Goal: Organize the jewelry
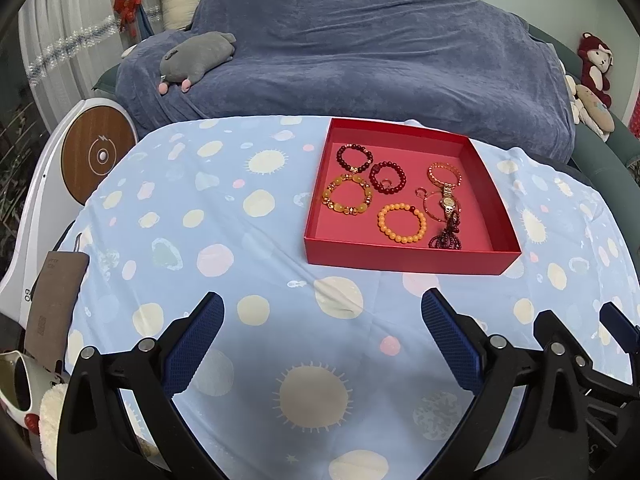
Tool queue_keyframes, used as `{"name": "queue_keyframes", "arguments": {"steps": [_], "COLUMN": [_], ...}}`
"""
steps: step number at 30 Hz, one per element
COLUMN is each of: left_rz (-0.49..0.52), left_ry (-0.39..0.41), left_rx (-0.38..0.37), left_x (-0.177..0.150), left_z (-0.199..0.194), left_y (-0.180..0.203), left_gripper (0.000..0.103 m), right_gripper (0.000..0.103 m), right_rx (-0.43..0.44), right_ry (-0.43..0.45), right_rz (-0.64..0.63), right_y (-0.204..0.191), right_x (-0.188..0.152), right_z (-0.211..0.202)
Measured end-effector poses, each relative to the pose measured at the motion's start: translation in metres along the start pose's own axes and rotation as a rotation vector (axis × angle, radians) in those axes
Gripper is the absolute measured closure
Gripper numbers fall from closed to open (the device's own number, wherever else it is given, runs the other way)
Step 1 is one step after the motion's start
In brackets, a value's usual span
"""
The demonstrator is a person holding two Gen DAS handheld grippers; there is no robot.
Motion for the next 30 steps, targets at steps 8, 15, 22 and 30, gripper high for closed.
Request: {"name": "queue_keyframes", "arguments": {"steps": [8,15,22,30], "left_rz": [0.001,0.003,0.006,0.012], "left_ry": [0.025,0.029,0.034,0.039], "left_rx": [0.022,0.026,0.028,0.028], "left_x": [0.0043,0.0054,0.0059,0.0071], "left_z": [-0.0035,-0.0049,-0.0054,-0.006], "left_y": [-0.0008,-0.0001,-0.0004,0.0001], "left_gripper": [0.008,0.008,0.008,0.008], "right_gripper": [0.006,0.006,0.006,0.006], "right_rx": [-0.001,-0.003,-0.004,-0.012], "right_ry": [0.001,0.002,0.002,0.0], "right_rz": [-0.001,-0.003,-0.003,-0.005], "right_y": [0.0005,-0.0011,0.0008,-0.0004], "right_x": [0.0004,-0.0005,0.0,-0.0016], "right_z": [0.0005,0.0014,0.0018,0.0024]}}
Point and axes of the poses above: each gripper's, at about its wrist camera, not at the fingertips, and z roughly the way its jaws point, y to its right, x to its top, the point moved 10 cm from there along z, roughly the way its jaws point, and after that the axes turned 2 degrees about -z, right-handed, at the moved point
